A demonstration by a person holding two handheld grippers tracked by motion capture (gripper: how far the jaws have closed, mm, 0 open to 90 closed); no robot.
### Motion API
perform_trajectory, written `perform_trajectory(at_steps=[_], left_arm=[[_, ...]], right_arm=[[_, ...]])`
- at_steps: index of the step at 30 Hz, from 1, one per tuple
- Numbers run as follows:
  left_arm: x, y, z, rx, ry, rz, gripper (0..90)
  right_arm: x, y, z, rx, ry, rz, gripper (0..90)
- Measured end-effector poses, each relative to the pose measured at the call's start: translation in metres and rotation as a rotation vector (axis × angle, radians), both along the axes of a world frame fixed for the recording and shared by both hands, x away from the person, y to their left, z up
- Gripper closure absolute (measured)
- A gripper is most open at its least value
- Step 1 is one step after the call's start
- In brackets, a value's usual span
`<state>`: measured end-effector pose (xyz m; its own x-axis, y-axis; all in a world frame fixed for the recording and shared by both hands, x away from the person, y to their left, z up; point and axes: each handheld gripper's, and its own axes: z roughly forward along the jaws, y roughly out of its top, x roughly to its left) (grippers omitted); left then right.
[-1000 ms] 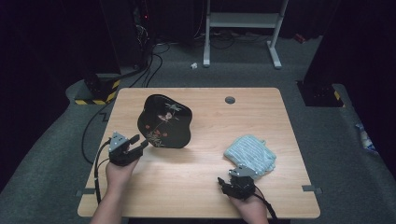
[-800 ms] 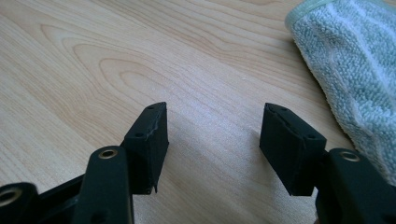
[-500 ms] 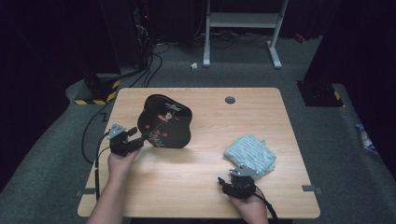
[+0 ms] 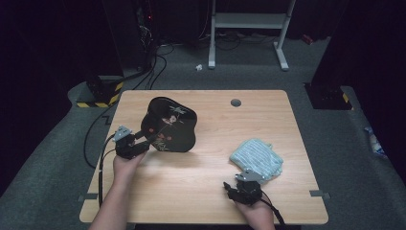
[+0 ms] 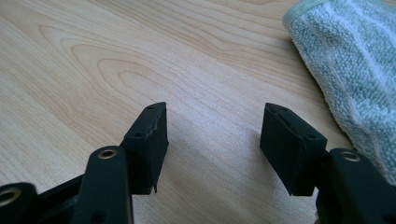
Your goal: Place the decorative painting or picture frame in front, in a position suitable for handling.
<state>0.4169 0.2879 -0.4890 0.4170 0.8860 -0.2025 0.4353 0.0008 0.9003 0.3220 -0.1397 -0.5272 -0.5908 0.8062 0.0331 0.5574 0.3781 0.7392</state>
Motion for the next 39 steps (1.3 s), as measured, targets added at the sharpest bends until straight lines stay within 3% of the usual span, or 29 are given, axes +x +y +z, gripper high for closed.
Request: perform_trajectory(at_steps=[22,26,30,34,39], left_arm=[[-0.045,-0.004,-0.001,0.075,-0.029,-0.008,45.7],[-0.046,-0.004,0.0,0.074,-0.033,0.009,45.6],[-0.037,-0.005,0.001,0.082,-0.046,0.032,41.5],[-0.032,-0.008,0.002,0.085,-0.046,0.015,43.0],[-0.034,-0.009,0.001,0.093,-0.051,-0.005,47.6]], right_arm=[[0.001,0.002,0.0,-0.003,0.007,0.025,35.3],[0.001,0.002,0.0,-0.01,0.002,0.032,34.8],[0.001,0.003,0.0,-0.011,0.003,0.033,34.7],[0.001,0.003,0.0,-0.015,0.002,0.032,34.7],[0.001,0.003,0.0,-0.013,0.004,0.028,34.9]])
